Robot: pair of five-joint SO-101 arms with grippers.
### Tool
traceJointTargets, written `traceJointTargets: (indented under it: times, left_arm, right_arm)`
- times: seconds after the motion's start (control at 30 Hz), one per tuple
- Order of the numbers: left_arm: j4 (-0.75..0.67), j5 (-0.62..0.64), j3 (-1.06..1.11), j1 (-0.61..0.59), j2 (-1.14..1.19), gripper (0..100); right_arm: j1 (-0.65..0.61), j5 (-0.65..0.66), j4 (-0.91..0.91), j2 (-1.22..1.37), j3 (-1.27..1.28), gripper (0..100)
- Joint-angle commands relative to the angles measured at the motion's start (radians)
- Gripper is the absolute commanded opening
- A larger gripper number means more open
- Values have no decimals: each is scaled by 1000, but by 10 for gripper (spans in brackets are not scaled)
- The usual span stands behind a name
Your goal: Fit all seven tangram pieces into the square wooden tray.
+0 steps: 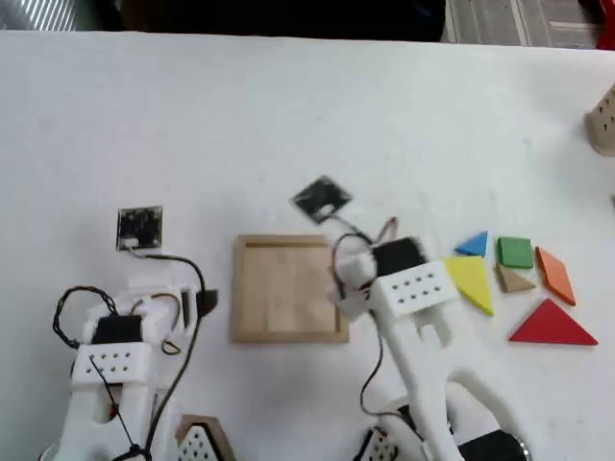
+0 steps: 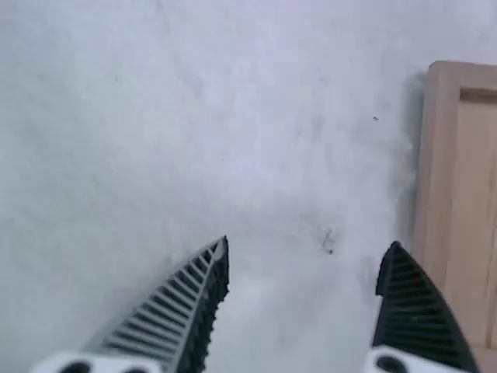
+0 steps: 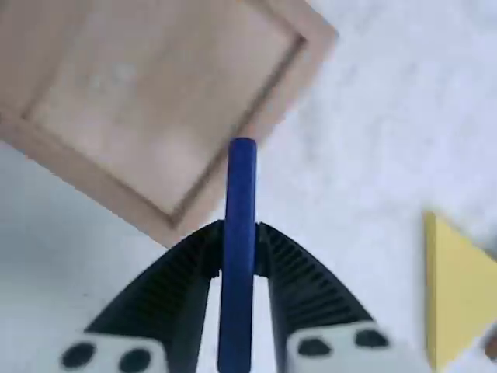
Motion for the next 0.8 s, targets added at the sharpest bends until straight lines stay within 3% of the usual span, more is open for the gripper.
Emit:
traceJointTargets:
  times: [0.0, 0.23, 0.43, 0.63, 0.77]
  left_arm:
    - [-21, 8, -54, -10, 2, 304]
    - [-21, 8, -55, -8, 2, 305]
    - [-31, 8, -54, -7, 2, 305]
    - [-46, 8, -52, -5, 2, 305]
    - [-48, 8, -52, -5, 4, 305]
  right_arm:
    - [-130, -60, -84, -5, -40, 17]
    - [-249, -276, -315, 24, -9, 17]
    - [-295, -345, -524, 194, 58, 32]
    - [-298, -342, -524, 295, 18, 268]
    - [-292, -339, -449, 271, -15, 331]
